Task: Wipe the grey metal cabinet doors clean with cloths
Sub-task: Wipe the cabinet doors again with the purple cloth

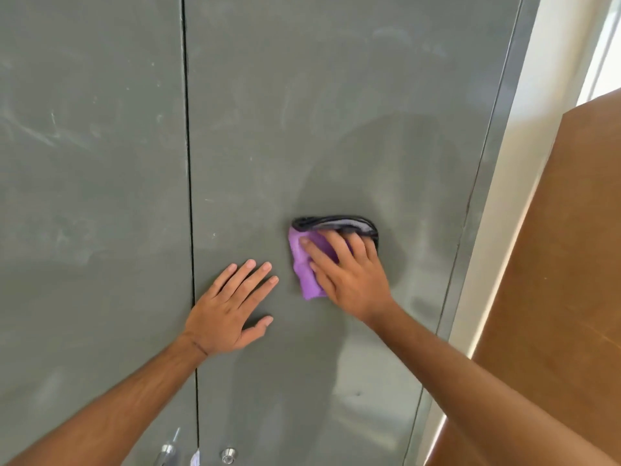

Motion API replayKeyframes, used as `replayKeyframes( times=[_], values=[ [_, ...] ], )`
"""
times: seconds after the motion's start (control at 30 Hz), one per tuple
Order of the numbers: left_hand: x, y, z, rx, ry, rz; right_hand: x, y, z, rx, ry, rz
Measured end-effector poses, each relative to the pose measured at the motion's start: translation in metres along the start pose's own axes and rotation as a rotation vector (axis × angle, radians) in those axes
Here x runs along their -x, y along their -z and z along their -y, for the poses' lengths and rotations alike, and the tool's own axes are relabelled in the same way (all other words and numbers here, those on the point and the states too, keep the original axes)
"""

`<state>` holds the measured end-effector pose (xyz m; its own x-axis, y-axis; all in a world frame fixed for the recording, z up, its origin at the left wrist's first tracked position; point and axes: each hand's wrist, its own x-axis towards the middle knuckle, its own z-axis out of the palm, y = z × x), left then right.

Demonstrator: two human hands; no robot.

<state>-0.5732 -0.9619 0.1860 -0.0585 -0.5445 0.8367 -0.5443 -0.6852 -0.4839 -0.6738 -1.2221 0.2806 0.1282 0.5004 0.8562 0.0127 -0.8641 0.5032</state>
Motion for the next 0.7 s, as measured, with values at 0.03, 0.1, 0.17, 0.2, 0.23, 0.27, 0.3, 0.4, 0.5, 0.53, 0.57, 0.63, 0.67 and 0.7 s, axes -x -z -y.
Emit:
replayKeyframes(
  times=[0.03, 0.1, 0.17, 0.2, 0.23, 0.27, 0.3, 0.4, 0.5, 0.53, 0.57, 0.63, 0.67, 0.7],
  values=[
    [0.0, 0.001, 0.0, 0.003, -0.001, 0.002, 0.017, 0.008, -0.012, -0.005, 0.038, 0.014],
    [-0.001, 0.002, -0.001, 0.002, 0.004, 0.009, 0.022, 0.017, -0.047, 0.044, -0.092, -0.036],
    [-0.001, 0.002, -0.001, 0.002, 0.002, 0.007, -0.013, 0.018, -0.077, 0.127, -0.342, -0.16],
    [-0.001, 0.002, -0.002, 0.001, 0.004, 0.005, -0.042, 0.014, -0.082, 0.151, -0.472, -0.224],
    [-0.001, 0.002, -0.001, -0.001, 0.007, 0.007, -0.073, 0.009, -0.076, 0.156, -0.585, -0.264],
    [-0.001, 0.002, -0.001, -0.003, 0.009, 0.011, -0.098, 0.003, -0.06, 0.142, -0.649, -0.283],
    [0.0, 0.002, -0.001, -0.004, 0.009, 0.014, -0.112, -0.004, -0.04, 0.108, -0.626, -0.282],
    [-0.001, 0.004, 0.0, 0.012, 0.007, 0.019, -0.078, -0.017, 0.013, -0.016, -0.17, -0.116],
    [-0.004, 0.011, 0.001, 0.064, 0.012, 0.052, -0.027, 0.003, -0.008, -0.041, 0.072, 0.009],
    [-0.006, 0.015, 0.001, 0.086, 0.013, 0.07, -0.03, 0.007, -0.024, -0.001, -0.012, -0.032],
    [-0.008, 0.019, 0.001, 0.114, 0.016, 0.081, -0.044, 0.008, -0.036, 0.041, -0.164, -0.089],
    [-0.013, 0.03, 0.004, 0.209, 0.04, 0.066, -0.095, 0.001, -0.042, 0.095, -0.556, -0.228],
    [-0.018, 0.036, 0.006, 0.263, 0.072, 0.035, -0.121, -0.004, -0.029, 0.094, -0.66, -0.259],
    [-0.024, 0.042, 0.009, 0.301, 0.117, -0.011, -0.138, -0.011, -0.008, 0.06, -0.636, -0.255]
  ],
)
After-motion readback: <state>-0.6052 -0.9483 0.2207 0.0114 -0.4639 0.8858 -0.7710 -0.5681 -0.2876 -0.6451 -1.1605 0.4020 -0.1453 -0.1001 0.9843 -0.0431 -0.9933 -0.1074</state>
